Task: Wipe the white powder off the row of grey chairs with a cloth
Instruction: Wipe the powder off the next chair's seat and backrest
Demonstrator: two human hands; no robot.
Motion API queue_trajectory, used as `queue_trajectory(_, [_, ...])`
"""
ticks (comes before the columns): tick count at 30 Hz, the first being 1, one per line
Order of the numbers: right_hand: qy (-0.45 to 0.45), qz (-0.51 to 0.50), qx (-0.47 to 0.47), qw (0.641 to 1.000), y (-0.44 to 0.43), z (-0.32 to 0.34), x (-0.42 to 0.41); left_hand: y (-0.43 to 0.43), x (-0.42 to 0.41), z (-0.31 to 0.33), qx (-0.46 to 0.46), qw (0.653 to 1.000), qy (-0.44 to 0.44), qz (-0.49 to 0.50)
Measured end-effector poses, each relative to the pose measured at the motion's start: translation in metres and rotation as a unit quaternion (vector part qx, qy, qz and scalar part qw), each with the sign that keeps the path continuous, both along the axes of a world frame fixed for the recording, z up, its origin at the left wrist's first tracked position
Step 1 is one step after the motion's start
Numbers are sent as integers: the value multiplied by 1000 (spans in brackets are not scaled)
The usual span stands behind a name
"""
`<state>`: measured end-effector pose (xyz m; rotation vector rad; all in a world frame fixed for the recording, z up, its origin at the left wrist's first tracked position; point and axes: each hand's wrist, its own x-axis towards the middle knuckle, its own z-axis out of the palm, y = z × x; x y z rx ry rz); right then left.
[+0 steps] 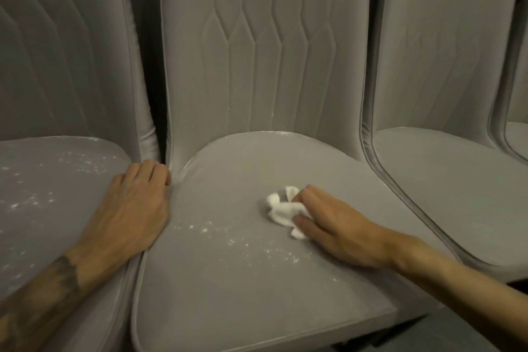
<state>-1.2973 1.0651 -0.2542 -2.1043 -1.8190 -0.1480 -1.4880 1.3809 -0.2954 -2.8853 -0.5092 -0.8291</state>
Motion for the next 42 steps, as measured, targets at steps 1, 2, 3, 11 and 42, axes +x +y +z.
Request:
queue_trajectory(1, [-35, 25, -10, 999, -4, 1, 0, 0, 0, 0, -1, 1000, 1, 0])
queue_trajectory(2, [-67, 36, -17, 997, -6, 3, 7, 1, 0, 0, -1, 1000, 5, 0])
queue_trajectory(3, [-66, 24, -21, 997, -4, 6, 20, 1, 0, 0, -1, 1000, 11, 2])
queue_trajectory(11, [48, -172, 27, 984, 4, -10, -20, -2, -2, 4, 10, 1000, 27, 2])
queue_trajectory(42, [20, -262, 58, 963, -56, -15, -94, -13, -7, 15, 7, 999, 40, 8])
